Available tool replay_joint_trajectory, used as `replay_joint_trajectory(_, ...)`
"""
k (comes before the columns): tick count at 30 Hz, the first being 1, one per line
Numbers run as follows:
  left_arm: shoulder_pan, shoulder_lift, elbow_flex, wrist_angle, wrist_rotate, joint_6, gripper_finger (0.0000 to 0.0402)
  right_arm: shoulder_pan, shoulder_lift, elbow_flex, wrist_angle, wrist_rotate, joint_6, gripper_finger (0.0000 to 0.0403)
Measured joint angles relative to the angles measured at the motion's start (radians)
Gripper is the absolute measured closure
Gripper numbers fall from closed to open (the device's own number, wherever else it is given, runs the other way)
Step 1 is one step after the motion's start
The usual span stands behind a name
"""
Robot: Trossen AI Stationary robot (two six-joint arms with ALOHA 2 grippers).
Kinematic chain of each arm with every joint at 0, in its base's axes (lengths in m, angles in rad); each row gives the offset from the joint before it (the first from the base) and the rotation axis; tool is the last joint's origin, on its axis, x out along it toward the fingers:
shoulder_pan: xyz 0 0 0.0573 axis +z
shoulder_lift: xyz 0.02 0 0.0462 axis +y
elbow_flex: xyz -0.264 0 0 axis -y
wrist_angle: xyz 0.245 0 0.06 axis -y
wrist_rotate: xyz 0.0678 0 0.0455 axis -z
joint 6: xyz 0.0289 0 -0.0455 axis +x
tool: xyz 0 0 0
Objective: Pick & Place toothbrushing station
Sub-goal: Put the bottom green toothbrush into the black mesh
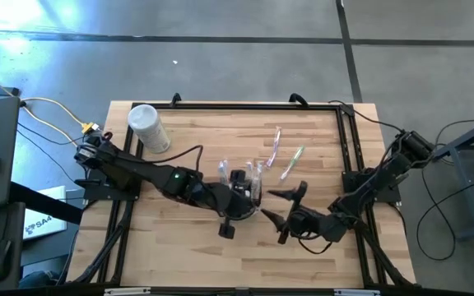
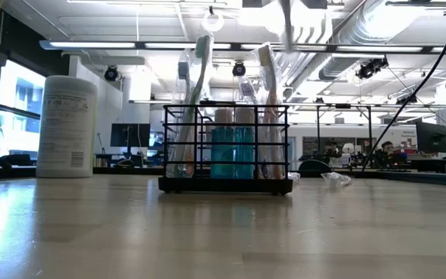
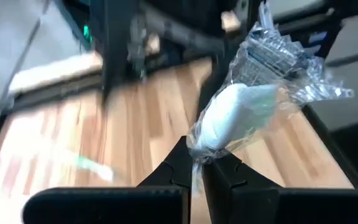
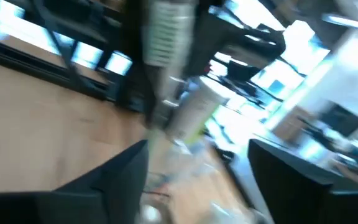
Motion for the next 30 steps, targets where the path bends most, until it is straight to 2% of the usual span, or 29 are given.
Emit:
replay_joint_trajectory(3, -0.005, -0.018, 0.019, -0.070, -0.010, -0.055, 0.0392, 0.021, 0.000, 0.000, -0.001, 0.075, -0.010, 0.0105)
replay_joint_trajectory(7, -0.032, -0.065, 0.022, -0.156, -0.044, -0.131, 0.0392, 0.039, 0.000, 0.000, -0.012, 0.127, -0.010, 0.0085)
replay_joint_trajectory(16, -0.154, -0.151, 0.019, -0.490, -0.366, -0.433, 0.0392, 0.045, 0.000, 0.000, -0.021, 0.202, 0.002, 0.0088)
replay_joint_trajectory(20, -0.202, -0.151, -0.007, -0.539, -0.471, -0.518, 0.0392, 0.045, 0.000, 0.000, -0.021, 0.193, 0.004, 0.0089)
replay_joint_trajectory(24, -0.212, -0.151, -0.030, -0.537, -0.491, -0.528, 0.0392, 0.045, 0.000, 0.000, -0.017, 0.192, 0.004, 0.0089)
replay_joint_trajectory(30, -0.147, -0.151, -0.059, -0.533, -0.483, -0.519, 0.0392, 0.045, 0.000, 0.000, -0.014, 0.192, 0.005, 0.0089)
